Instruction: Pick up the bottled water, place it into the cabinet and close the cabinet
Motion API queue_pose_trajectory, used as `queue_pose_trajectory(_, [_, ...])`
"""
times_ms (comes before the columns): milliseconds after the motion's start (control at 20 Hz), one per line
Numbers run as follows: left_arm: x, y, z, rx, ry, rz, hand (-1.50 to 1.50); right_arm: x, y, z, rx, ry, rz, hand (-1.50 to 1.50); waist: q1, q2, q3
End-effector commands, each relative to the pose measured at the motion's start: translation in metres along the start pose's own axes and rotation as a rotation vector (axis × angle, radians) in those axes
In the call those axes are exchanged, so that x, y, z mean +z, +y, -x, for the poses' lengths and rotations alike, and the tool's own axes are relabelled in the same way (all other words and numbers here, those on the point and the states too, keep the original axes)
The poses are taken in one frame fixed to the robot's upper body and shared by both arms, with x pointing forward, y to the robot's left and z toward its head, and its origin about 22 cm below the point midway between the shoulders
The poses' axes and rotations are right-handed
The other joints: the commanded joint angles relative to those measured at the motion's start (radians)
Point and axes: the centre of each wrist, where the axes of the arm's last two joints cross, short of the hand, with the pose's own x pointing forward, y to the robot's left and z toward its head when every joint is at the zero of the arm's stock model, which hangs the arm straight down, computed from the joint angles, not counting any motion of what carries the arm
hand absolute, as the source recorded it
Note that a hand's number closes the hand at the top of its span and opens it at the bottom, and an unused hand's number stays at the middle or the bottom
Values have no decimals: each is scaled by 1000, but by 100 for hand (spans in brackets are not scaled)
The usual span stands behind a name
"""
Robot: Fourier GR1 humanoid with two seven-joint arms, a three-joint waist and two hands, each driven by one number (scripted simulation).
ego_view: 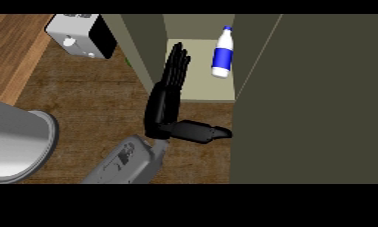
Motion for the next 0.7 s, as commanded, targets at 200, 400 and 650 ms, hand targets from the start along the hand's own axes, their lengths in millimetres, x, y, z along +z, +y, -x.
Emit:
queue_pose_trajectory(200, [44, 23, -30, 36, 5, 2, -150, -16, 27, -39, -11, 55, -292, 150, 1, 1, -1])
queue_pose_trajectory(400, [79, 31, -30, 27, -5, -29, -150, -24, 28, -35, -7, 37, -366, 150, -3, 3, -1])
queue_pose_trajectory(650, [105, 59, -46, 13, -10, -48, -150, -33, 51, -37, -42, 82, -416, 150, 7, 3, -2])
